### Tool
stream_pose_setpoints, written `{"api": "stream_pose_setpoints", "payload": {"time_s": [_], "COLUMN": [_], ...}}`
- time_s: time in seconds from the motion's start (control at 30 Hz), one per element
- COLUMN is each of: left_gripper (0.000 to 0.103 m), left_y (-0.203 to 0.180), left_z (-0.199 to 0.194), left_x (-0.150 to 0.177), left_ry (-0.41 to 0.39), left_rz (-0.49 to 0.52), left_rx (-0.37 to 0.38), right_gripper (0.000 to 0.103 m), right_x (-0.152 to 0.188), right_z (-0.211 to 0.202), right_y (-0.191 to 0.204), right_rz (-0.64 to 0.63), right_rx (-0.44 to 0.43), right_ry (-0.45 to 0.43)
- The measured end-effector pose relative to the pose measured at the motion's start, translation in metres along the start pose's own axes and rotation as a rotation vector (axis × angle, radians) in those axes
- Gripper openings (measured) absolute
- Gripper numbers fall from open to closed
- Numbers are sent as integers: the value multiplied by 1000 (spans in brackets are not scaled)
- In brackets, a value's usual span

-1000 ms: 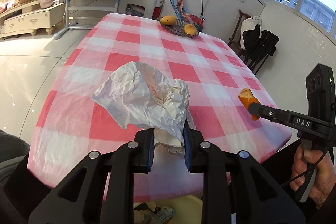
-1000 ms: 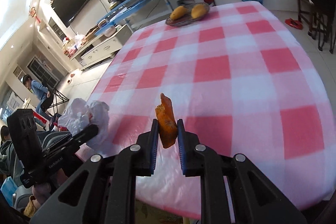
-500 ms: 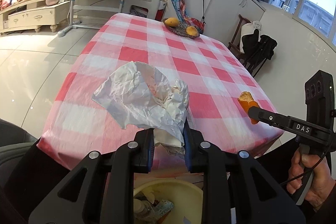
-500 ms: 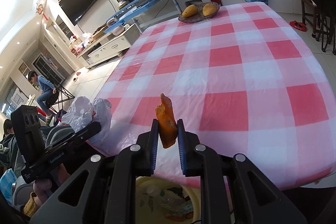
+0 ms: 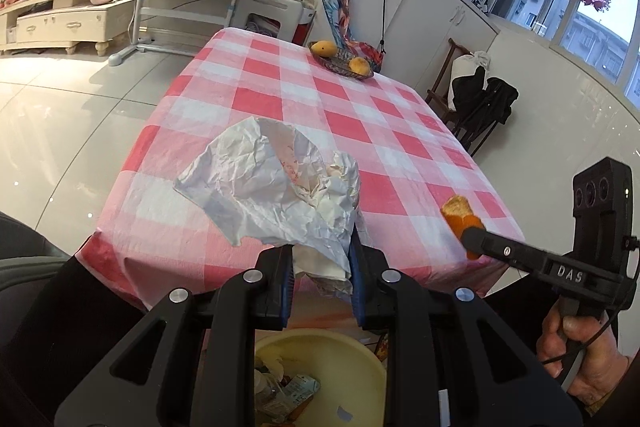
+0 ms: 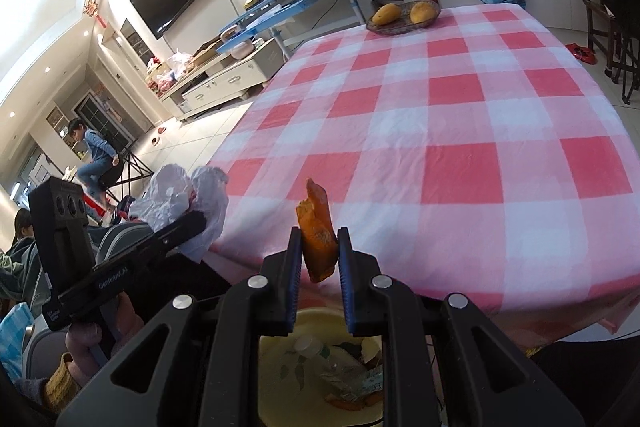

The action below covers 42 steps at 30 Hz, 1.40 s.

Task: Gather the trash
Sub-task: 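Carry the tissue and sausage piece over the bucket and open both tools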

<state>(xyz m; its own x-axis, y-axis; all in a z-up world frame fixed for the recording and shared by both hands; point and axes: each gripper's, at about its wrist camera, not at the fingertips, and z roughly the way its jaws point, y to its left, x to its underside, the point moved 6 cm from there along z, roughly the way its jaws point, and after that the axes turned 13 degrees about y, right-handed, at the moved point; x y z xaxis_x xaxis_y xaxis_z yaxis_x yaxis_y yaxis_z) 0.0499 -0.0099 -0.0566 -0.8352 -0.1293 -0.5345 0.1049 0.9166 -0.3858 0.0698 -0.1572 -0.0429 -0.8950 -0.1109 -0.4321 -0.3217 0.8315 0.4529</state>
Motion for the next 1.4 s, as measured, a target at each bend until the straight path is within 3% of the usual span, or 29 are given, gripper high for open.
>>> {"api": "stream_pose_setpoints", "payload": {"time_s": [0.5,1.17,1.33,1.4], "left_gripper": [22,22,22,22], "left_y": [6,18,19,20], "left_z": [-13,-27,-29,-30], "left_x": [4,12,21,26], "left_ry": [-23,-24,-6,5], "left_rz": [-28,-84,-88,-94], "left_rx": [14,34,27,28], "right_gripper": [18,19,21,29], "right_x": [23,68,74,77], "right_z": [11,36,43,47], "right_y": [28,69,65,64], "right_rz": [-57,-171,-153,-139], "right_rx": [-31,-56,-64,-70], "right_ry": [56,214,267,300]}}
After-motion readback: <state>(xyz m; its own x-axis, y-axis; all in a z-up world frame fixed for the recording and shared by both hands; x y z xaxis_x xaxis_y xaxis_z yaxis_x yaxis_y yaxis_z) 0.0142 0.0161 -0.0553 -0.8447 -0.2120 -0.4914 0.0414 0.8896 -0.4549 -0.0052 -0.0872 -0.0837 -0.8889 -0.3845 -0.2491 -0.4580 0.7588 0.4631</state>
